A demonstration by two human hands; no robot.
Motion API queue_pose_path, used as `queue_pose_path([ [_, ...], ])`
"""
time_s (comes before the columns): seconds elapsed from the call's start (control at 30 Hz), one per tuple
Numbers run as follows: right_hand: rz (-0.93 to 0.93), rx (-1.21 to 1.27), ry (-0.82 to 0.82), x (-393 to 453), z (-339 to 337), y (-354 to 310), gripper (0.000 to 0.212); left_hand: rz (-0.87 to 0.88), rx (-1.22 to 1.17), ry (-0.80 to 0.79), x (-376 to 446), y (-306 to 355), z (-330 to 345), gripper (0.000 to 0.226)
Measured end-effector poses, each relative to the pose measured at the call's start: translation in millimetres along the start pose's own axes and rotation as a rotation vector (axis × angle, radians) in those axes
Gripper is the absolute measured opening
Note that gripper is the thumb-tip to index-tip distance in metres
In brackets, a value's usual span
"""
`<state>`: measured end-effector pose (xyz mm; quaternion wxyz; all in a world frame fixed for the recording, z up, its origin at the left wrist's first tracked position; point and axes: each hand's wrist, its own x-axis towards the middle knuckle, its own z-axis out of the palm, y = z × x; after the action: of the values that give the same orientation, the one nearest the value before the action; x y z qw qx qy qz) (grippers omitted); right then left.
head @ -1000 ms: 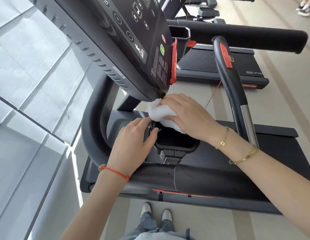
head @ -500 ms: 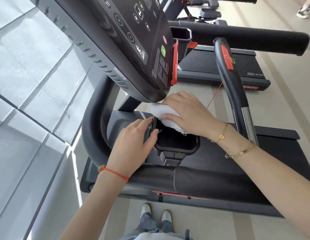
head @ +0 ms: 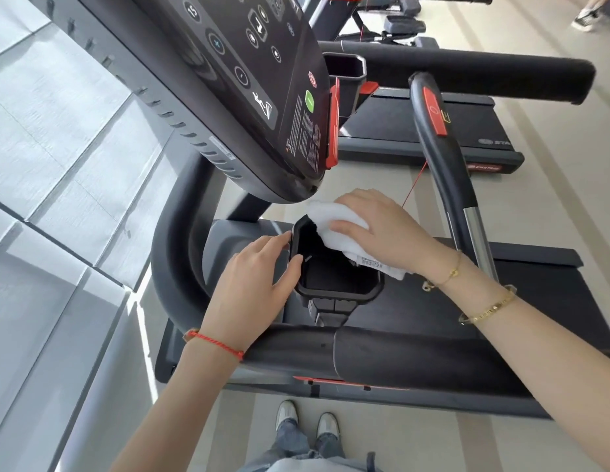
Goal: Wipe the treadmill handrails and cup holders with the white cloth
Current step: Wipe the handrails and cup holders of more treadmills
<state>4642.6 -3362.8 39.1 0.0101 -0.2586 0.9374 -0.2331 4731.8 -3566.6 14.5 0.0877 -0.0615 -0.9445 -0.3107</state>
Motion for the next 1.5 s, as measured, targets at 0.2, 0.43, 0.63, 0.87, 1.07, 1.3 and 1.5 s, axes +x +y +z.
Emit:
queue_pose_path([
  [0.2,0.108,0.058,0.318,-43,-27,14,0.034,0.001,0.043,0.009,-1,0,2,0.043],
  [0.43,0.271,0.292,0.14,-46,2,-1,0.041,-0.003,0.047,0.012,-1,1,3,0.043],
  [0.63,0.18,0.129,-0.113,-2,2,-8,0.032,-0.001,0.039,0.017,-1,1,4,0.043],
  [0.87,0.185,0.28,-0.156,-26,2,16,0.042,0.002,0.031,0.016,-2,1,2,0.043],
  [1.07,-0.077,-0.108,-0.242,28,13,-7,0.033,0.015,0.045,0.025,0,2,3,0.039],
  [1.3,0.013,-0.045,-0.111,-4,14,14,0.044,0.029,0.024,0.017,0,1,2,0.042],
  [1.5,-0.051,-0.088,-0.216,4,9,10,0.044,0.038,0.02,0.016,1,2,2,0.042],
])
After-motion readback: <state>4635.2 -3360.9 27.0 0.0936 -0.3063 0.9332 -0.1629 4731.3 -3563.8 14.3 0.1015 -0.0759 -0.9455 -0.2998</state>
